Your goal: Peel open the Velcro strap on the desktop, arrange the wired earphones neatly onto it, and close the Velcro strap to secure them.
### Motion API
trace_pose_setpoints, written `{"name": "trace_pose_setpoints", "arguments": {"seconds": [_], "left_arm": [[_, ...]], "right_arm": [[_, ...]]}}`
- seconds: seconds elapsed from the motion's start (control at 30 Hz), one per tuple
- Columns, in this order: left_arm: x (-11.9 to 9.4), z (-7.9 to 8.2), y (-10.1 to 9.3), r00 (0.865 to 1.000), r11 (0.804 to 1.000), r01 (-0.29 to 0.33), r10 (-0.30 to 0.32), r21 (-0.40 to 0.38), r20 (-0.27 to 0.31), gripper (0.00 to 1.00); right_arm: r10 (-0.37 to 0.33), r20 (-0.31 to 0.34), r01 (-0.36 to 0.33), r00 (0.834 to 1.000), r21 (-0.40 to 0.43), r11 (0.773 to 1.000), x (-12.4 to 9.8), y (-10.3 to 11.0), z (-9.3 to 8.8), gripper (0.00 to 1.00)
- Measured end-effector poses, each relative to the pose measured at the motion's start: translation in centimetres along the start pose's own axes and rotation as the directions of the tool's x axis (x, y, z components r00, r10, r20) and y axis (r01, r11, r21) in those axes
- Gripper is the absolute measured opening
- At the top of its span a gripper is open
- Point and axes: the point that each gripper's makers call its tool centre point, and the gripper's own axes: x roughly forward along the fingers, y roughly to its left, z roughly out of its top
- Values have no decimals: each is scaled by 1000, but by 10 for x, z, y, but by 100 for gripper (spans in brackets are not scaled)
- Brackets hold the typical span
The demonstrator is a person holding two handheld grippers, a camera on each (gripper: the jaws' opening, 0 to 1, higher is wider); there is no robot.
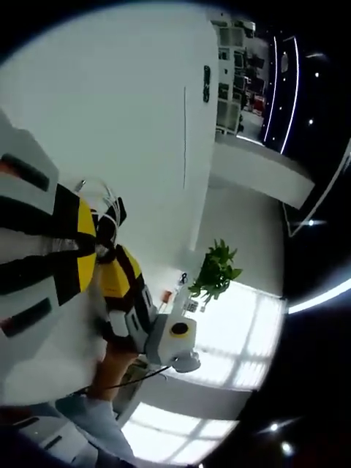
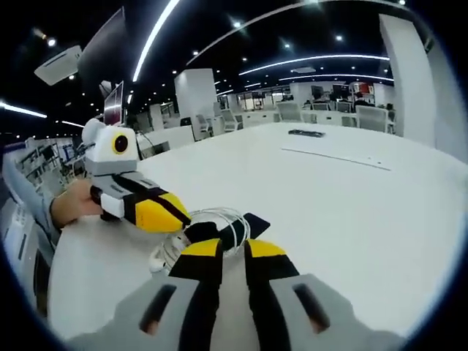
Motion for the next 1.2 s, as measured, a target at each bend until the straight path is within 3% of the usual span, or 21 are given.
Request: {"name": "trace_pose_setpoints", "arguments": {"seconds": [0.17,0.3,0.57,1.2], "left_arm": [[1,-3,-1,1000,999,-7,8,32,-16,10],[1,-5,-4,1000,999,-4,5,44,-28,10],[1,-7,-7,999,999,4,-2,53,-39,8],[3,-15,-27,995,996,76,-72,47,-75,5]], "right_arm": [[14,-12,-15,1000,-21,1000,2,5,-3,16],[42,30,-43,999,39,998,2,7,3,16],[2,64,-5,998,45,999,1,1,9,16],[0,73,-3,997,27,1000,8,-2,13,16]]}}
